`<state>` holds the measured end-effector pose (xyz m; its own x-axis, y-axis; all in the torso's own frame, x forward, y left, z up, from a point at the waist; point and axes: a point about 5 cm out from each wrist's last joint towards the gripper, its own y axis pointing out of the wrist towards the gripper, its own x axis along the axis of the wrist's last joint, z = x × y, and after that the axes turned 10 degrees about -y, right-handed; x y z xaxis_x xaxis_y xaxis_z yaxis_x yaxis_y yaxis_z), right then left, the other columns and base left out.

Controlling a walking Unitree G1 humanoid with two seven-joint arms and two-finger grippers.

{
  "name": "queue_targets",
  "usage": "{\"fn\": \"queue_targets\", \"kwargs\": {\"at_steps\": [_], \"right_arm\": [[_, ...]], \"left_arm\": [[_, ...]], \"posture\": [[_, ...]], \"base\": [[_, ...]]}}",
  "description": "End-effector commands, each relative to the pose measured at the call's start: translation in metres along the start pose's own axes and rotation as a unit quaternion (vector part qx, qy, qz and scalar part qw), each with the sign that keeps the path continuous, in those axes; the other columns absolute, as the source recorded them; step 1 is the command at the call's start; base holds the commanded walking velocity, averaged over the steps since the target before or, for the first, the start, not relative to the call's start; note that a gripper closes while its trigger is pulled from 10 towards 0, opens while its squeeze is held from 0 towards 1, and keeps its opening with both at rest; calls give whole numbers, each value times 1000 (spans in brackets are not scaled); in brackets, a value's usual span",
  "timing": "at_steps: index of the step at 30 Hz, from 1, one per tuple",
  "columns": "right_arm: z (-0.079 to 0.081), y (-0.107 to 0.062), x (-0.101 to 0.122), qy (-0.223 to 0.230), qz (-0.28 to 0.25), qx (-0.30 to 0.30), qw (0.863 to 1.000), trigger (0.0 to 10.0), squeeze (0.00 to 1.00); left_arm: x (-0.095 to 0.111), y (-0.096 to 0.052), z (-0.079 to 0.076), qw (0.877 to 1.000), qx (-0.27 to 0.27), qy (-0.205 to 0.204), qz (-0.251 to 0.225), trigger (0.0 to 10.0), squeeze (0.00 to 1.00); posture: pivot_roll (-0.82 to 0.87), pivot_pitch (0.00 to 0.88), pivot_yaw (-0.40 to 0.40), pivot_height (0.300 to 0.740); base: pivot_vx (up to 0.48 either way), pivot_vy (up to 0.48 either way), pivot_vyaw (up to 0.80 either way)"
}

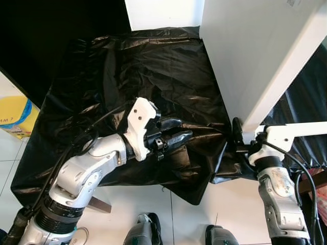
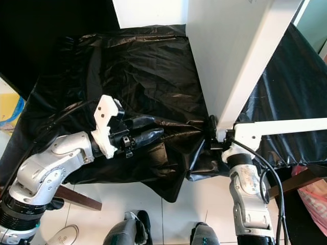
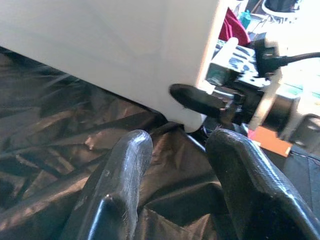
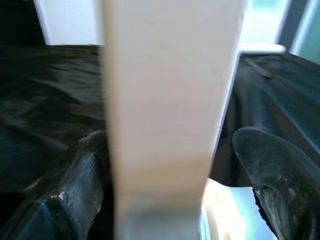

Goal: Building children table

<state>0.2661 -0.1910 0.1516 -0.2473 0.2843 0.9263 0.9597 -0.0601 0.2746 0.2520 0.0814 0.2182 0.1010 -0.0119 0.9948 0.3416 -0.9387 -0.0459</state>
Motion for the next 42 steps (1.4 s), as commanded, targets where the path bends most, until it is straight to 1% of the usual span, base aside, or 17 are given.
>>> {"fn": "queue_targets", "kwargs": {"at_steps": [1,3,4,5,6,8,9,10,11,13,18,24,29,31,37,40,42], "right_arm": [[8,4,-4,0,4,-5,1000,10000,0],[8,4,-4,0,4,-5,1000,10000,0],[14,10,-5,-1,5,-4,1000,10000,0],[14,10,-5,-1,5,-4,1000,10000,0],[19,16,-5,0,3,-4,1000,10000,0],[19,16,-5,0,3,-4,1000,10000,0],[23,21,-4,0,2,-5,1000,10000,0],[23,21,-4,0,2,-5,1000,10000,0],[28,28,-2,-3,-2,-4,1000,10000,0],[33,39,3,-5,-11,-5,1000,10000,0],[33,48,4,-12,-17,-10,1000,10000,0],[32,54,0,-21,-14,1,1000,10000,0],[31,55,-5,-28,-12,8,999,10000,0],[32,57,-7,-31,-13,11,999,10000,0],[33,58,-10,-32,-12,14,999,10000,0],[33,58,-13,-32,-9,19,999,10000,0],[33,58,-14,-32,-8,19,999,10000,0]], "left_arm": [[-3,0,-7,999,-48,5,11,10000,0],[-3,0,-7,999,-48,5,11,10000,0],[-2,1,-7,999,-49,6,10,10000,0],[-2,1,-7,999,-49,6,10,10000,0],[-2,1,-7,999,-49,7,9,10000,0],[-2,1,-7,999,-49,7,9,10000,0],[-1,2,-8,999,-51,8,10,10000,0],[-1,2,-8,999,-51,8,10,10000,0],[-2,1,-9,999,-53,7,11,10000,0],[-3,2,-10,998,-55,7,12,10000,0],[-8,4,-9,999,-48,12,16,10000,0],[-16,6,-11,998,-54,11,20,10000,0],[-25,9,-3,999,-33,9,22,10000,0],[-32,12,-1,999,-20,17,25,10000,0],[-42,15,0,999,-12,24,34,10000,0],[-53,14,-1,998,-3,30,48,10000,0],[-54,14,-1,998,-2,31,49,10000,0]], "posture": [[-66,162,70,740],[-66,162,70,740],[-68,161,74,740],[-68,161,74,740],[-67,161,74,740],[-67,161,74,740],[-66,159,76,740],[-66,159,76,740],[-62,158,78,740],[-55,155,76,740],[-50,148,69,740],[-46,138,61,740],[-43,130,52,740],[-42,128,49,740],[-41,125,46,740],[-40,128,47,740],[-40,129,47,740]], "base": [[0,0,0],[0,0,0],[0,0,0],[0,0,0],[0,0,0],[0,0,0],[0,0,0],[0,0,0],[0,0,0],[0,0,0],[0,0,0],[0,0,0],[0,0,0],[0,0,0],[0,0,0],[0,0,0],[0,0,0]]}}
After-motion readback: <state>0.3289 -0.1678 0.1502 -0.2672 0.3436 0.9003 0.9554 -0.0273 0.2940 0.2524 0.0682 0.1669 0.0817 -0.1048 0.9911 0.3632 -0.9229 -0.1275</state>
